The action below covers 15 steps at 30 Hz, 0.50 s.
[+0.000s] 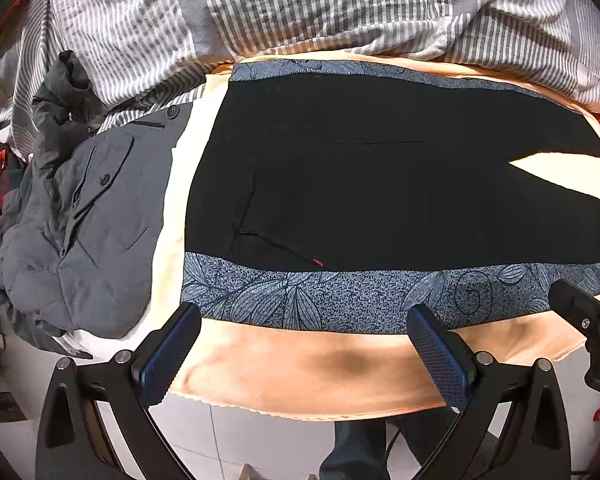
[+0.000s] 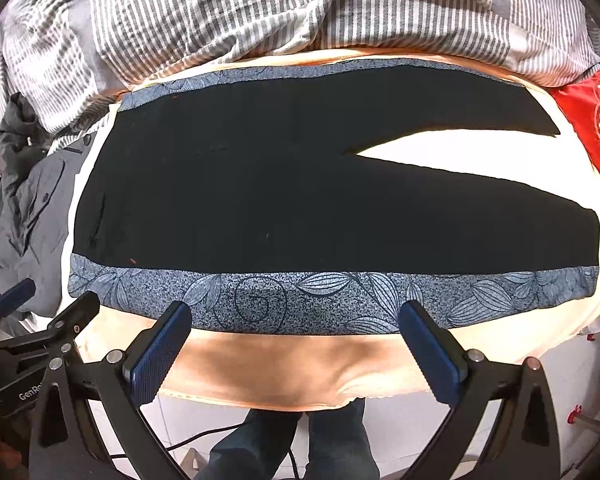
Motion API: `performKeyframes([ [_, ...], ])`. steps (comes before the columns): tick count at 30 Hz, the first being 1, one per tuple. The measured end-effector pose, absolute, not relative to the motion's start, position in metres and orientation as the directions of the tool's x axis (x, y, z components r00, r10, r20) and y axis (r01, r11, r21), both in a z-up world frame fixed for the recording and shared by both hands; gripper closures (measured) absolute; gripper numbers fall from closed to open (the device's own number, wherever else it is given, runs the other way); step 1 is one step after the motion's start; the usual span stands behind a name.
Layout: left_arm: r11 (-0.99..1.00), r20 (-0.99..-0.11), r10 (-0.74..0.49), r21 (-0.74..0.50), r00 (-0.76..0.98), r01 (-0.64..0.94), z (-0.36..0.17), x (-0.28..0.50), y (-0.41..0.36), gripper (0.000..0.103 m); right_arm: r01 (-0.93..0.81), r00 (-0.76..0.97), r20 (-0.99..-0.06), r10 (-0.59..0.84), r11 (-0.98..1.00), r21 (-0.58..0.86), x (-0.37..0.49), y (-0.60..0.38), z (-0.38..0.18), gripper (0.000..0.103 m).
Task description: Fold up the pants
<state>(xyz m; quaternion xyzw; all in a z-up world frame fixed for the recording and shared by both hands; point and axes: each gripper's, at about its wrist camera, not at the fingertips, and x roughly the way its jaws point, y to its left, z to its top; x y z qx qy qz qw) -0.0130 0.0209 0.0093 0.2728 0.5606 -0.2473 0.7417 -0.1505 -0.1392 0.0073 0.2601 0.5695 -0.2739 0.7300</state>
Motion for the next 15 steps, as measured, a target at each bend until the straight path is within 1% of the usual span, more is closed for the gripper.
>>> performKeyframes([
  [15, 0.737, -0.966, -0.057, 0.129, 0.252, 0.664, 0.0071, -0.0107, 0.0271, 0.000, 0.702, 0.193, -0.976, -0.104, 0.709, 0.064, -0.1516, -0.1317, 0.0042, 0.000],
])
